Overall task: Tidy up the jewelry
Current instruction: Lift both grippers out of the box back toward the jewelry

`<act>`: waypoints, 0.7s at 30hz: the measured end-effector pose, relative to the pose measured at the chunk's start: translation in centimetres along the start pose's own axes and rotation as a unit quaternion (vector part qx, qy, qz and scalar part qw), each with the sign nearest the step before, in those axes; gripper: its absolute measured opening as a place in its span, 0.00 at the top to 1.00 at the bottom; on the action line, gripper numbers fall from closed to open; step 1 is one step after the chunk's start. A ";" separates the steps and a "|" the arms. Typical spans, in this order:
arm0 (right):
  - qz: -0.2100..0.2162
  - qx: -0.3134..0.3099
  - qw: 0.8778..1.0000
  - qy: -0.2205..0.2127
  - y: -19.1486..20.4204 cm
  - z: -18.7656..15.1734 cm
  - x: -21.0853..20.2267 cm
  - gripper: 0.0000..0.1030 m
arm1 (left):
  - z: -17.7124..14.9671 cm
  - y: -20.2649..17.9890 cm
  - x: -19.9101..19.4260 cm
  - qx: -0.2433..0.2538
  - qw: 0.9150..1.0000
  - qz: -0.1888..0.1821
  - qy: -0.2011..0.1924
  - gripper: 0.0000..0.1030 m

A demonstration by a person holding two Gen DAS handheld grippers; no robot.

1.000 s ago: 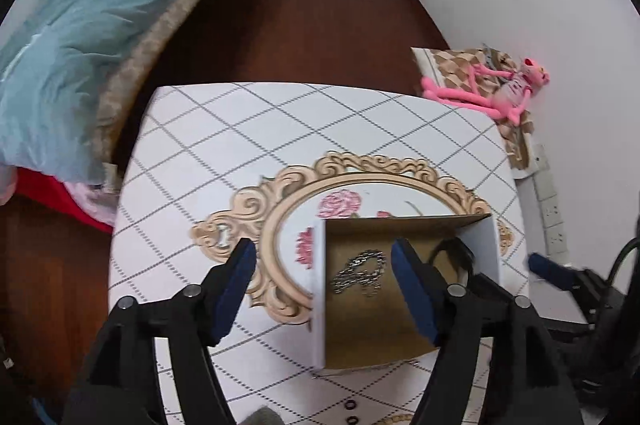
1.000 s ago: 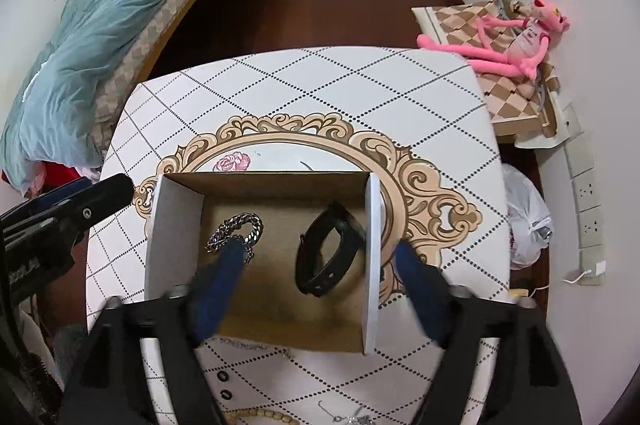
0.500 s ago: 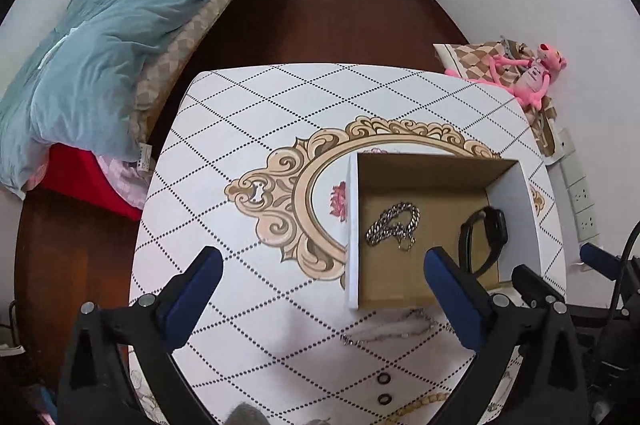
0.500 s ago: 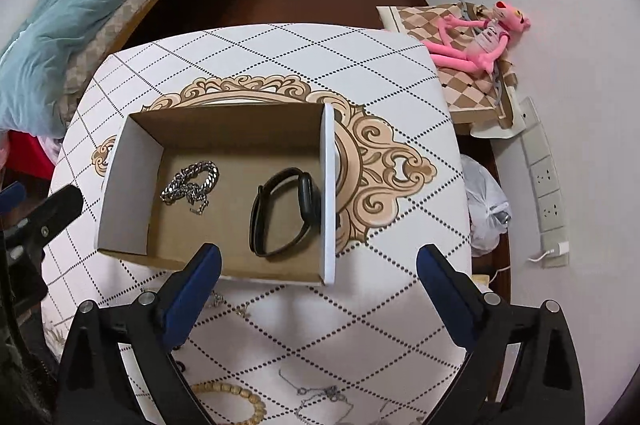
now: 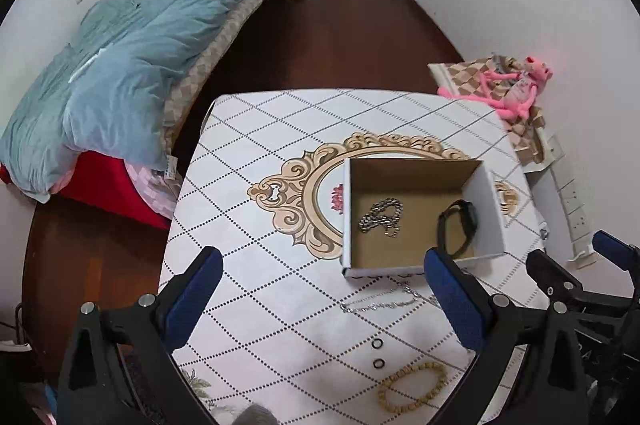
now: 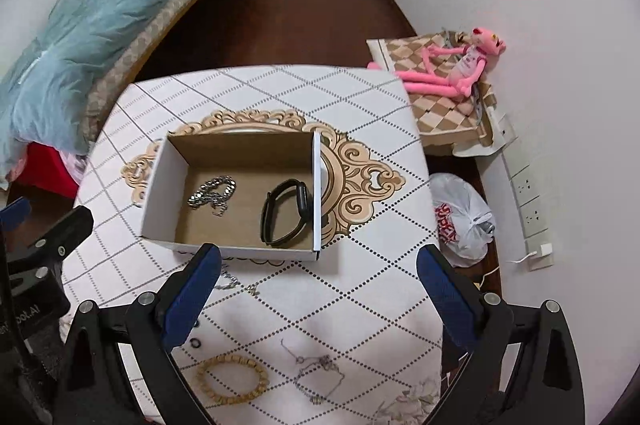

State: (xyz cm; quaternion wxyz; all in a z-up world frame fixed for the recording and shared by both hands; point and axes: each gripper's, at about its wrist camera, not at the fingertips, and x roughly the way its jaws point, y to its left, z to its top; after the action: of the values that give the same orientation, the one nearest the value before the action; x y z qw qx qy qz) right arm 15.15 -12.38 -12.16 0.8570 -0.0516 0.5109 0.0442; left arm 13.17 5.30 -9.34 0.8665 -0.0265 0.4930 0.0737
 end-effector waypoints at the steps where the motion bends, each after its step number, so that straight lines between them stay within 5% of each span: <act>1: 0.002 0.001 1.000 -0.004 -0.1 -0.1 -0.6 0.04 | -0.1 0.0 -0.4 0.000 1.000 0.001 -0.002 0.00; 13: 0.012 0.006 0.999 -0.047 0.2 -2.0 -7.0 0.04 | -2.0 0.5 -5.5 0.001 0.999 -0.007 -0.035 0.00; 21: 0.017 0.033 0.999 0.009 -1.3 -6.4 -3.4 0.04 | -6.1 1.0 -2.8 -0.005 1.000 0.009 -0.002 0.00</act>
State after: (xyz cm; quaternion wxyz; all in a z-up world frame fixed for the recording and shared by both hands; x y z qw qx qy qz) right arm 8.15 -14.61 -12.17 0.8526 -0.0152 0.5207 0.0415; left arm 6.43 5.29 -10.04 0.8664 -0.0258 0.4915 0.0843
